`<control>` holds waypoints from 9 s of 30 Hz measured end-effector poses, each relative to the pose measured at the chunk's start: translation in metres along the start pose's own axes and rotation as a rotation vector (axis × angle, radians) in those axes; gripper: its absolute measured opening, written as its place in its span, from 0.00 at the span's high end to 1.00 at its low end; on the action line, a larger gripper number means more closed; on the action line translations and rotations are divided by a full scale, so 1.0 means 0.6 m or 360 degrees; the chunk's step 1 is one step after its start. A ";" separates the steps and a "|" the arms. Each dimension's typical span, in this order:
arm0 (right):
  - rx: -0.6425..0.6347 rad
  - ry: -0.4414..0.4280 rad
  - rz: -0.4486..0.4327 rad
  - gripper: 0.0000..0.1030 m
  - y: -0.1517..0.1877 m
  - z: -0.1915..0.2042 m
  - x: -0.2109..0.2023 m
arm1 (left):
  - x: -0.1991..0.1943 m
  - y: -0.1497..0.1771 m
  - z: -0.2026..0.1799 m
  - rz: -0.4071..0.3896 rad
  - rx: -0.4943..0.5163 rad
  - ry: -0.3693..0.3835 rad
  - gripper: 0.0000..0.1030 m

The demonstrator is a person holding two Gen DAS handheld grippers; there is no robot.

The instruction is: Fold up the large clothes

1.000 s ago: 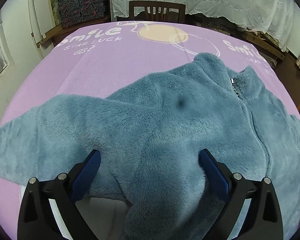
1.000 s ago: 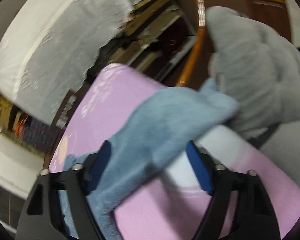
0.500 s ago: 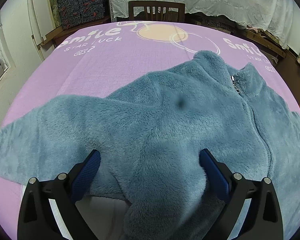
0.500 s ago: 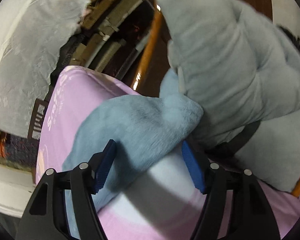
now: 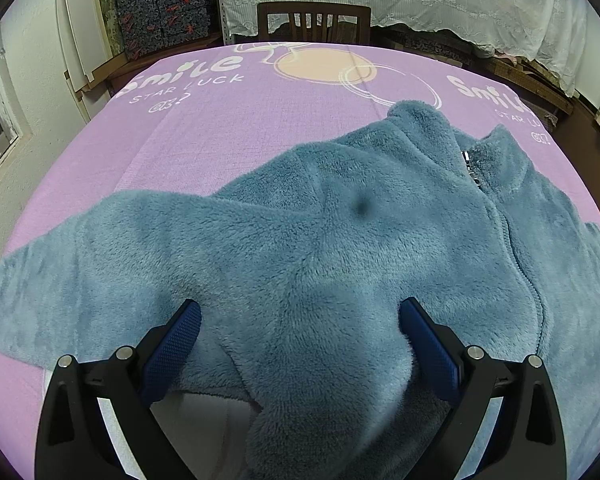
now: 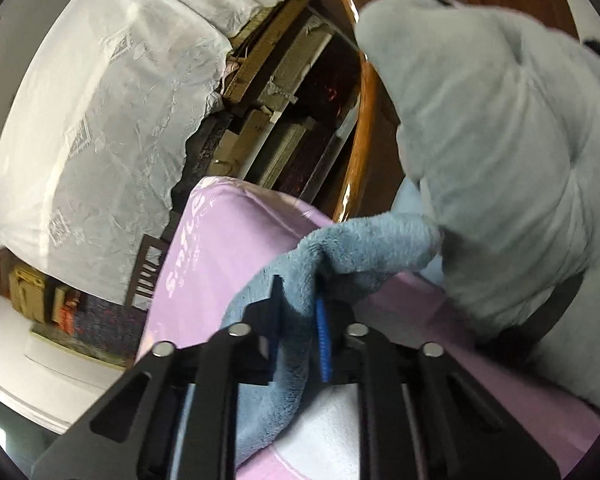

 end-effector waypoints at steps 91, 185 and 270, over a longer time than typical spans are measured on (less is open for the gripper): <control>-0.0750 -0.0309 0.0346 0.80 0.201 0.257 -0.003 | -0.100 -0.036 -0.320 -0.0337 0.0464 0.0293 0.90; -0.1410 -0.0052 0.0724 0.55 0.465 0.415 0.039 | -0.145 0.019 0.083 -0.0242 -0.0013 0.0142 0.37; -0.1161 -0.0444 0.0758 0.37 0.480 0.404 -0.046 | -0.127 0.075 0.483 -0.0117 -0.1132 -0.0015 0.86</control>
Point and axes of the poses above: each gripper's, at about its wrist camera, not at the fingertips, and x roughly the way its jaws point, z to its left, y to its underside, the point moved 2 cm from there along x, roughly the way its jaws point, and after that the axes turned 3 degrees about y, right-handed, at the moved point
